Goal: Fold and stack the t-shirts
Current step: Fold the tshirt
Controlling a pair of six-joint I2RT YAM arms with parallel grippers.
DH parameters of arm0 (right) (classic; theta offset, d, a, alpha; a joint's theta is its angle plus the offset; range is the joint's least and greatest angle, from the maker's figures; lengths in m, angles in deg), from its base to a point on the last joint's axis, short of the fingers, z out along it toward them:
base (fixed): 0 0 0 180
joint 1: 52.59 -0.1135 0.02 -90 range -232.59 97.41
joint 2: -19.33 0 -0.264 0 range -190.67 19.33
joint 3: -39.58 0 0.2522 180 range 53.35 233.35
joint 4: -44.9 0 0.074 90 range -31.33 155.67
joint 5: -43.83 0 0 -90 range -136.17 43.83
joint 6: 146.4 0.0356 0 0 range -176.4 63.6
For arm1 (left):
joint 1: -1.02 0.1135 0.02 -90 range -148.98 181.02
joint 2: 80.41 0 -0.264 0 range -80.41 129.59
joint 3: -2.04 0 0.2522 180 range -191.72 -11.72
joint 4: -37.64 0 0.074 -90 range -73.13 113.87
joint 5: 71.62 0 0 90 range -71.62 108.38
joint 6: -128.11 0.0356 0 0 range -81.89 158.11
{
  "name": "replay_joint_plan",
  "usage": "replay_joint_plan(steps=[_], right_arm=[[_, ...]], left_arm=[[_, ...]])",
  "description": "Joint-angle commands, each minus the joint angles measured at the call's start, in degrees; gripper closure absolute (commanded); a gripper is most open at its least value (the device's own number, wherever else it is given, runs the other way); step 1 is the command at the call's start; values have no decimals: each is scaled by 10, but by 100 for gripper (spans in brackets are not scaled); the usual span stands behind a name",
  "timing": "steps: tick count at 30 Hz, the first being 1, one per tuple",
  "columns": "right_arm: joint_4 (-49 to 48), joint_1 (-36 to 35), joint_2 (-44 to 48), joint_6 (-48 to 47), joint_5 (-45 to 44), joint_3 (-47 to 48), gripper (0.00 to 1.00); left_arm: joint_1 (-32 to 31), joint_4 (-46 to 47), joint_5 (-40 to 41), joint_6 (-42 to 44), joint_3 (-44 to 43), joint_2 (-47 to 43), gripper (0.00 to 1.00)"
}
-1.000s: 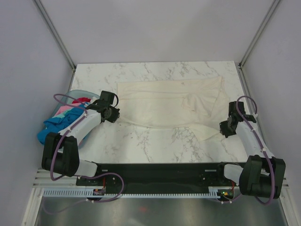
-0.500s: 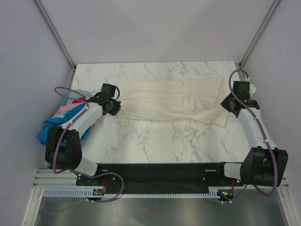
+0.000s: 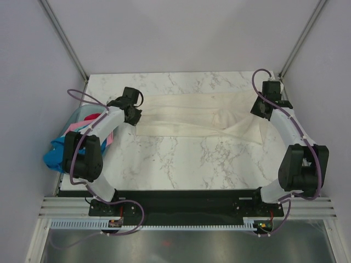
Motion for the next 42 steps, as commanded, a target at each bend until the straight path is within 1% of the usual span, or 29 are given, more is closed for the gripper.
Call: replay_joint_plan(steps=[1, 8, 9, 10, 13, 16, 18, 20, 26, 33, 42], right_arm=[[-28, -10, -26, -39, -32, 54, 100], [-19, -26, -91, -74, -81, 127, 100], [-15, -26, -100, -78, -84, 148, 100], [-8, -41, -107, -81, -90, 159, 100], [0, -45, -129, -92, -108, 184, 100], [0, -48, -148, -100, -99, 203, 100], [7, -50, -165, -101, -78, 216, 99], [14, -58, -174, -105, -82, 221, 99], [29, -61, -203, -111, -131, 233, 100], [37, -60, -224, -110, -132, 261, 100], [42, -61, -220, -103, -134, 250, 100]], left_arm=[[6, -25, 58, -19, -49, 30, 98], [7, -50, 91, -13, -94, 82, 98], [7, -52, 93, -13, -97, 87, 98], [7, -55, 93, -14, -100, 91, 98], [9, -62, 92, -18, -109, 106, 98], [11, -69, 98, -13, -126, 127, 98], [13, -72, 97, -7, -140, 135, 98], [13, -73, 98, -1, -148, 143, 98], [13, -76, 105, 8, -174, 169, 98], [14, -83, 110, 18, -202, 200, 98], [14, -87, 127, 33, -235, 225, 98]])
